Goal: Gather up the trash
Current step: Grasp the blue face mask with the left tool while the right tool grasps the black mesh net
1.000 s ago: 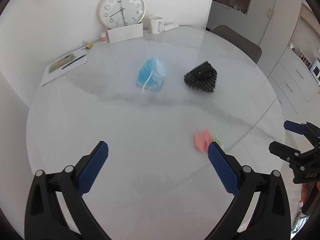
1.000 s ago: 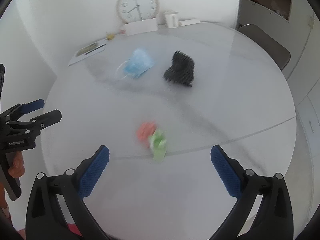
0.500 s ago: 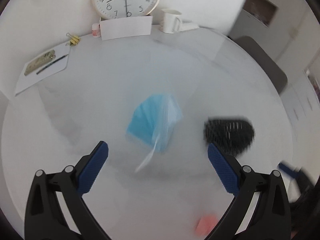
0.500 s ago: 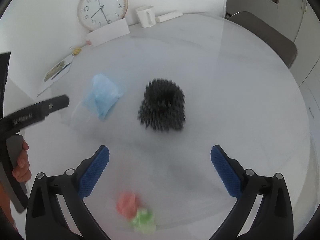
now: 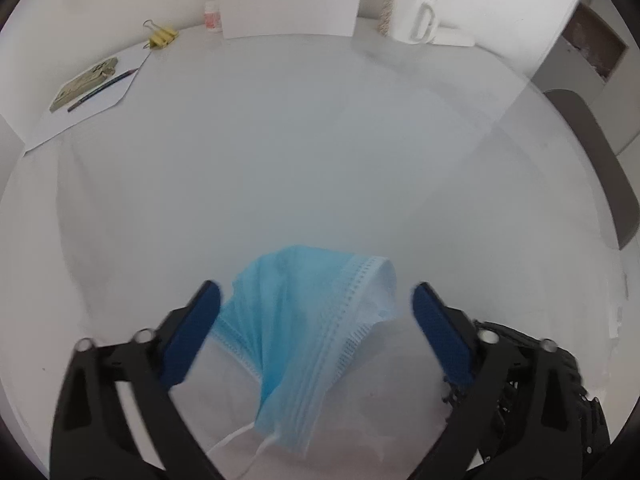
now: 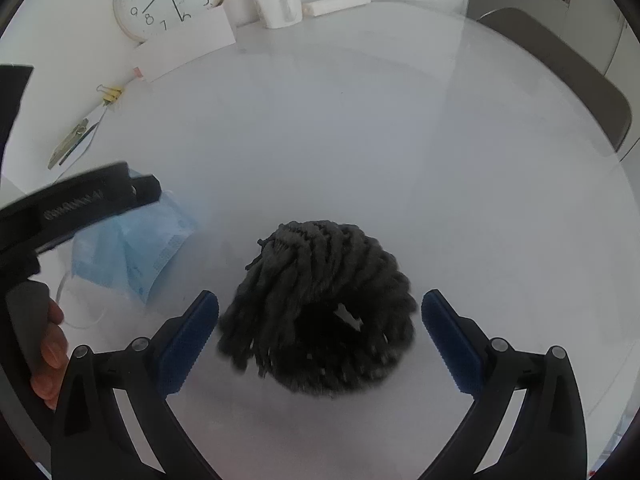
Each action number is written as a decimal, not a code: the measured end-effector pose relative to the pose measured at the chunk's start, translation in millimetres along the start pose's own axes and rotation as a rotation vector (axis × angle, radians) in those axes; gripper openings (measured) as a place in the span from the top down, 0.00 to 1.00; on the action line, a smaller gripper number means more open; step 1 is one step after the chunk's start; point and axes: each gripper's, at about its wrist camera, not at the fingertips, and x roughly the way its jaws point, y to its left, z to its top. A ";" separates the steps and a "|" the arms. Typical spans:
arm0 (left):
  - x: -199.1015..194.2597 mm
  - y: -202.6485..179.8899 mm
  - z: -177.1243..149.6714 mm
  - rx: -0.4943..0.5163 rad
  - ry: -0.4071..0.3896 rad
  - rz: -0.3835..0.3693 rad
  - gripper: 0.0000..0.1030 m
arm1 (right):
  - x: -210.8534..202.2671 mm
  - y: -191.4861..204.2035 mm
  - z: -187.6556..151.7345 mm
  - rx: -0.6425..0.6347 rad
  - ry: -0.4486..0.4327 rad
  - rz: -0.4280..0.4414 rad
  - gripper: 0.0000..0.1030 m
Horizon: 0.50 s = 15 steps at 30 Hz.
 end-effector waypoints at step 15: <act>8.7 -1.8 -2.3 0.126 -0.004 0.073 0.94 | 7.2 -1.6 -2.8 -0.036 -0.013 0.072 0.65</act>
